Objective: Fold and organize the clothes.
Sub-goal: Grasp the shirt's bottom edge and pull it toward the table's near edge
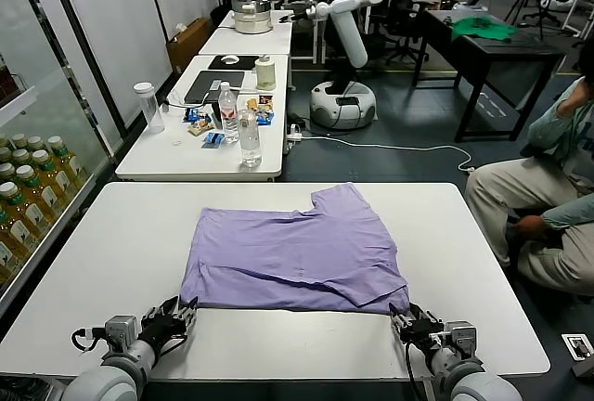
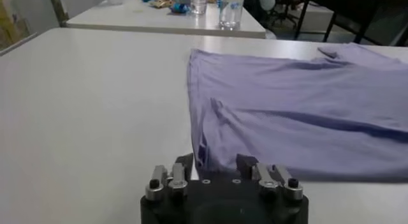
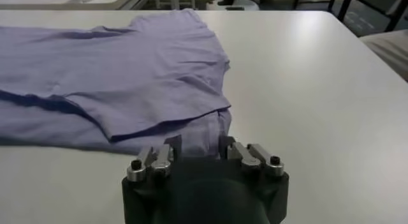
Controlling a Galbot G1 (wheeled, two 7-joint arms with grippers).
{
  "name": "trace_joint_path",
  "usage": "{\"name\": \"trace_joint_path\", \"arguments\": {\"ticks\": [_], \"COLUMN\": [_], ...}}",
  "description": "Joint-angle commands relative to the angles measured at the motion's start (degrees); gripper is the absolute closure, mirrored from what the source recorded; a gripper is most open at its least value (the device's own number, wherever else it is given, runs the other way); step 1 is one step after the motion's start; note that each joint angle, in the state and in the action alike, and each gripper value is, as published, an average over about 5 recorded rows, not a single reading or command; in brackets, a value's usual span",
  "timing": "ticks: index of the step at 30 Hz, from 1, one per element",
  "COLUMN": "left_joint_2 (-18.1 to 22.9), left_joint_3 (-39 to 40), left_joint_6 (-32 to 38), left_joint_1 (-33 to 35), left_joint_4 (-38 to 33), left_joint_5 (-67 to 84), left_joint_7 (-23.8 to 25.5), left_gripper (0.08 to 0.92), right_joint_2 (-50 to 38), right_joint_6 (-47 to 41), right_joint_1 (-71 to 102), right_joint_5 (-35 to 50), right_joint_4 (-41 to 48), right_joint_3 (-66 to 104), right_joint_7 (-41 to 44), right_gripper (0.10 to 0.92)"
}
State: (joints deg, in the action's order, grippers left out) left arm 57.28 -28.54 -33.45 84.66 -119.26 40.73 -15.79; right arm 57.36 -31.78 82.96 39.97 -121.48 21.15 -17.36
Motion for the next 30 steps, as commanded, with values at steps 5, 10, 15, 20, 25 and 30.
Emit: {"name": "trace_joint_path", "arguments": {"ticks": [5,10,15,20,25,30], "left_joint_2": [0.37,-0.93,-2.65,-3.6,-3.41,-3.0], "left_joint_3": [0.37,-2.05,-4.67,-6.78,-6.73,-11.3], "left_joint_6": [0.06,0.1,0.11,0.16,0.14,0.15], "left_joint_1": [0.46,3.08,11.0,18.39,18.58,17.48], "left_joint_4": [-0.66,-4.53,-11.71,-13.48,-10.9,-13.69], "left_joint_5": [-0.49,0.15,0.46,-1.08,-2.91,-2.93], "left_joint_7": [-0.17,-0.37,-1.07,-1.27,-0.18,0.52], "left_gripper": [0.754,0.886,0.911,0.911,0.866,0.723], "right_joint_2": [0.14,-1.62,-3.19,-2.44,-0.2,-1.76], "right_joint_6": [0.59,0.08,-0.92,-0.16,0.83,0.71], "right_joint_1": [0.05,4.75,15.39,26.23,28.93,25.17], "right_joint_5": [0.79,1.87,2.03,0.46,-4.74,-2.21], "right_joint_4": [0.04,-5.5,-13.68,-18.7,-19.91,-21.97], "right_joint_3": [-0.01,5.04,13.14,16.55,13.05,18.29], "right_joint_7": [0.52,1.13,2.1,2.88,3.34,2.99], "right_gripper": [0.886,0.912,0.912,0.91,0.83,0.684]}}
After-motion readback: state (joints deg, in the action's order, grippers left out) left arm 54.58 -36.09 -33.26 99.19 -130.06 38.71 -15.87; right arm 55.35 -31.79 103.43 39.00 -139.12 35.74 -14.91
